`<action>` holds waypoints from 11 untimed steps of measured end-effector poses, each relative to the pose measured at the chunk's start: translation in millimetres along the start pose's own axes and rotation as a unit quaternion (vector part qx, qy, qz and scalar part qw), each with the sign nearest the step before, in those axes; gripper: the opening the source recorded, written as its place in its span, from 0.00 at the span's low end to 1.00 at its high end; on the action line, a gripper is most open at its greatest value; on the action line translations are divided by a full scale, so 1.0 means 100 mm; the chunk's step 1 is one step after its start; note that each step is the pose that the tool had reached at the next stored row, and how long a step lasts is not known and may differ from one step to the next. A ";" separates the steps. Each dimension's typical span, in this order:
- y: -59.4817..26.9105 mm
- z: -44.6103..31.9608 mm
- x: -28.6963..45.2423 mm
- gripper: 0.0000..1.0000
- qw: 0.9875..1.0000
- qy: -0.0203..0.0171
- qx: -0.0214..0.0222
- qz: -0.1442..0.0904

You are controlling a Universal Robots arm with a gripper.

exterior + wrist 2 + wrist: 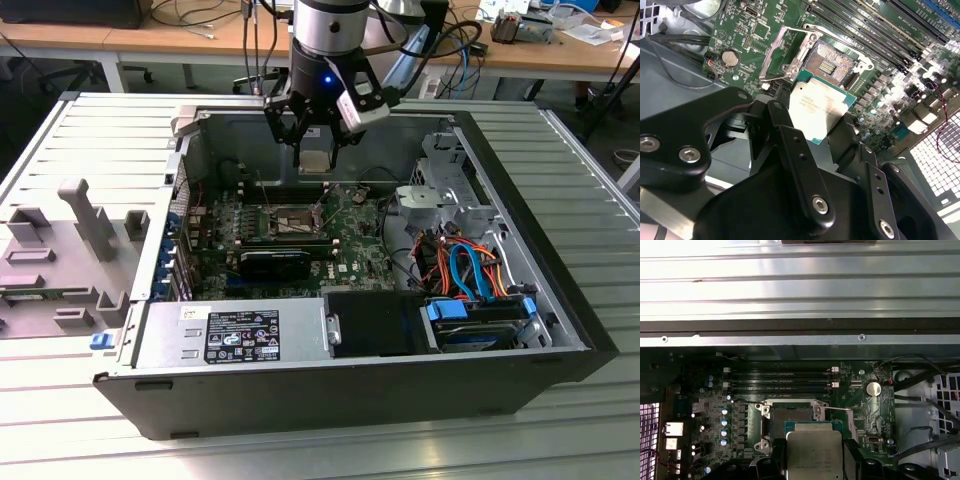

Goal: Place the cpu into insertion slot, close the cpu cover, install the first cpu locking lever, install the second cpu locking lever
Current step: 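Place the cpu into insertion slot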

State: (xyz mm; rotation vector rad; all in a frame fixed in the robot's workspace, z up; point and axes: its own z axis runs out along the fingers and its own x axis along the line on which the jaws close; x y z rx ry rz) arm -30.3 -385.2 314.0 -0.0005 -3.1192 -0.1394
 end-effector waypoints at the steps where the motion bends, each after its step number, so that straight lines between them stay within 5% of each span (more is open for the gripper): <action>1: 0.000 0.000 0.000 0.55 1.000 0.000 0.000 -0.002; 11: 0.000 0.000 0.000 0.55 1.000 0.002 0.000 -0.017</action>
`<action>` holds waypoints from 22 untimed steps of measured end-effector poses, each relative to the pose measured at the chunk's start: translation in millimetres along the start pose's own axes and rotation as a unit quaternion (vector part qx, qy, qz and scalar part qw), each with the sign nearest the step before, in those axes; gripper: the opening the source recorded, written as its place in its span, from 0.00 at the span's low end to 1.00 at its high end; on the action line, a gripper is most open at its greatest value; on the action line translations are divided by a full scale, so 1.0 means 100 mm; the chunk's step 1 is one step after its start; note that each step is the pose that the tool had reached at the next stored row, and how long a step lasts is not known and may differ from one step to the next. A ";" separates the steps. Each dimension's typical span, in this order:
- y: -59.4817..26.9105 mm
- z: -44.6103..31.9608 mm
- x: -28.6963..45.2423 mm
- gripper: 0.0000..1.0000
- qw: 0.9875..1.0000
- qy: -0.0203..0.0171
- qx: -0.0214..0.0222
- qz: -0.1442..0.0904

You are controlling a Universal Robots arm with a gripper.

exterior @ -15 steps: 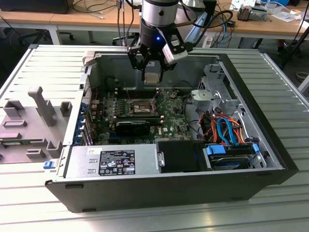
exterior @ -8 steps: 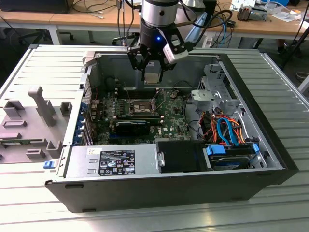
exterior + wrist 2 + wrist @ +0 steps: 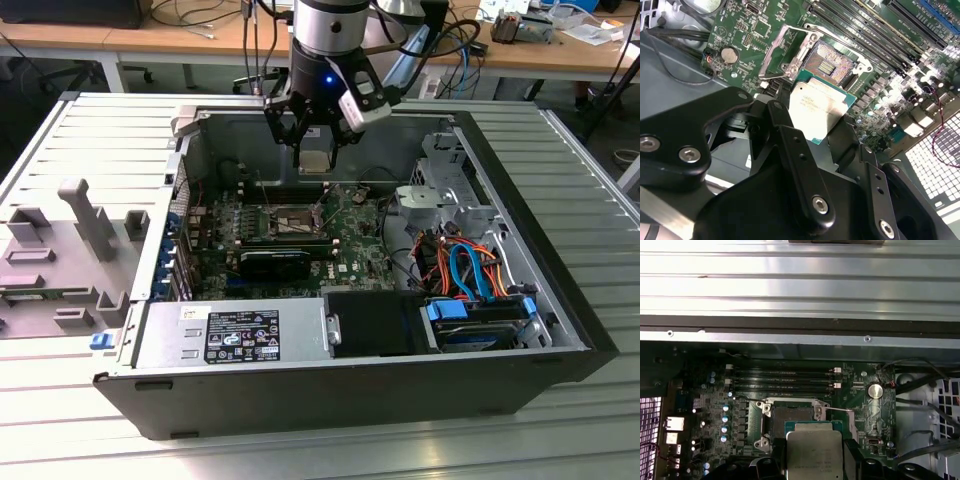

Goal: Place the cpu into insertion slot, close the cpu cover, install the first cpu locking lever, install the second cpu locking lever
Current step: 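Place the cpu into insertion slot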

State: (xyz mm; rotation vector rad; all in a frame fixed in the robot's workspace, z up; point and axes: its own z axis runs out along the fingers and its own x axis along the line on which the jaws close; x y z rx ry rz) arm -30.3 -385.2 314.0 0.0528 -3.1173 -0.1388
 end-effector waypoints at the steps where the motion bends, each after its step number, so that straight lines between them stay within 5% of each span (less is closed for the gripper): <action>1: 0.000 0.000 0.000 0.55 1.000 0.000 0.000 -0.001; 22: 0.000 0.000 0.000 0.55 1.000 0.002 0.000 -0.026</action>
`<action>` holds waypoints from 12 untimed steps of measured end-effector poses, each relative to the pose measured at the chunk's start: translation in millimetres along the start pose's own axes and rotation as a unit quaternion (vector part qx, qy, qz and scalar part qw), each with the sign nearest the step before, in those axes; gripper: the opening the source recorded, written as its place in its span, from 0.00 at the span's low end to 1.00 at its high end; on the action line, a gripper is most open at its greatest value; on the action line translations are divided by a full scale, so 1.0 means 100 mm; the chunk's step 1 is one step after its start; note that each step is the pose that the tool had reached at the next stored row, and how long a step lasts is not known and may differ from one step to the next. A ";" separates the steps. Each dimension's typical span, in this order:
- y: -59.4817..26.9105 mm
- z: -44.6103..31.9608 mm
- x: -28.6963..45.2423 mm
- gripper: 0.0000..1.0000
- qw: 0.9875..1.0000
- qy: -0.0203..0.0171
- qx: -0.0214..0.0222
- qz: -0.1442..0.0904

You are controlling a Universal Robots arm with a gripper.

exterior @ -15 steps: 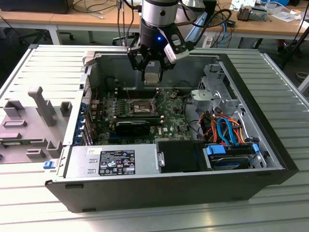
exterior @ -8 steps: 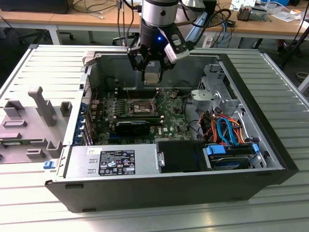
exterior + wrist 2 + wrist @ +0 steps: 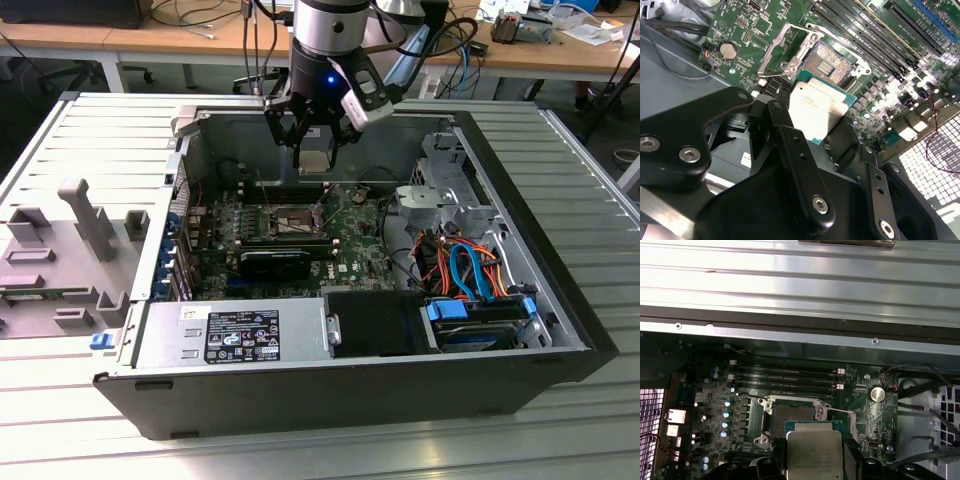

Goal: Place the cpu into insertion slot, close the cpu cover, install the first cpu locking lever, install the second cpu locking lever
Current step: 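Place the cpu into insertion slot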

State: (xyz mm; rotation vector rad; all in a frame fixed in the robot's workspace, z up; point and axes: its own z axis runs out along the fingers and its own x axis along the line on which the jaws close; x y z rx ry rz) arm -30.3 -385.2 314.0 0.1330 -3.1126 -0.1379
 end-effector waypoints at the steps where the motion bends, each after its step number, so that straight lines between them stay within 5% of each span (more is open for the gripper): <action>1: 0.000 0.000 0.000 0.55 1.000 0.000 0.000 -0.002; 12: 0.000 0.000 0.000 0.55 1.000 0.001 0.000 -0.016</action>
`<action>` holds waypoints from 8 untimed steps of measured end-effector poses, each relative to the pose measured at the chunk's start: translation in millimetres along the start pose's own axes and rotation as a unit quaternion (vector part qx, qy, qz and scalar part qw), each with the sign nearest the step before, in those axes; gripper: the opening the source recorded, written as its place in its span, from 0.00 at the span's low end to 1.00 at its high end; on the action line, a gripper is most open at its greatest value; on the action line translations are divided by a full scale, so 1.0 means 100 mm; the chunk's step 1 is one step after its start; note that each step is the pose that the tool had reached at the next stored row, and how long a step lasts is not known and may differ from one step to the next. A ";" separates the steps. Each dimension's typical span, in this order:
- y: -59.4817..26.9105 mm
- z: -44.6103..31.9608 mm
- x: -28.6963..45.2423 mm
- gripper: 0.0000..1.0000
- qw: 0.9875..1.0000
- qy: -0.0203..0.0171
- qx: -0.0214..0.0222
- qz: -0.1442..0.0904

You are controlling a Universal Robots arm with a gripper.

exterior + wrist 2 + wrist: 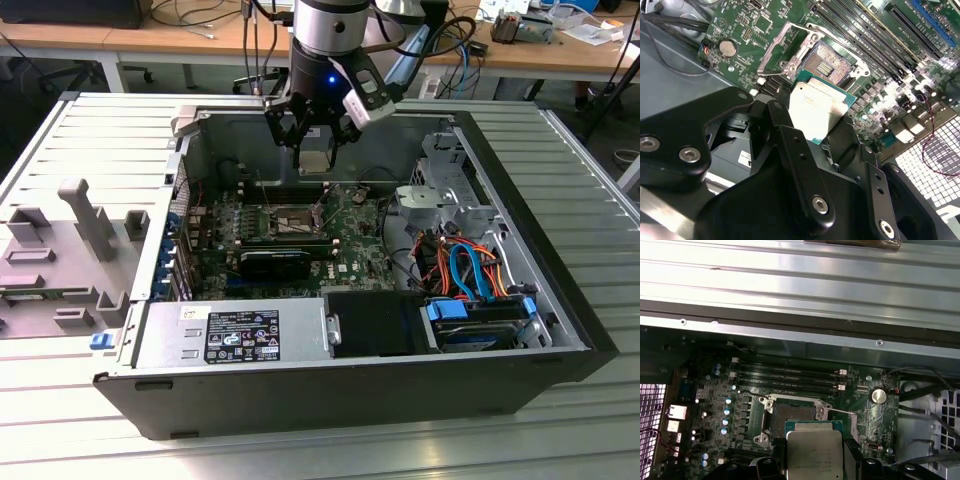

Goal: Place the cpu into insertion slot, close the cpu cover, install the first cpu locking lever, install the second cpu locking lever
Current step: 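Place the cpu into insertion slot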

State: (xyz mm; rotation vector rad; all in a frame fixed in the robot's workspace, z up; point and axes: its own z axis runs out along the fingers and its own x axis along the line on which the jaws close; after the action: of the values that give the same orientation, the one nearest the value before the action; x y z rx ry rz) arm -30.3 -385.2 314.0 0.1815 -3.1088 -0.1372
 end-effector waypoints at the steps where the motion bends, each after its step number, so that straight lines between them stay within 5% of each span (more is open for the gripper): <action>1: 0.000 0.000 0.000 0.55 1.000 0.000 0.000 -0.001; 8: 0.000 0.000 0.000 0.55 1.000 0.001 0.000 -0.014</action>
State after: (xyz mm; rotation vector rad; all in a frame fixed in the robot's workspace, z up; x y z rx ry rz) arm -30.3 -385.2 314.0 0.2255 -3.1047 -0.1366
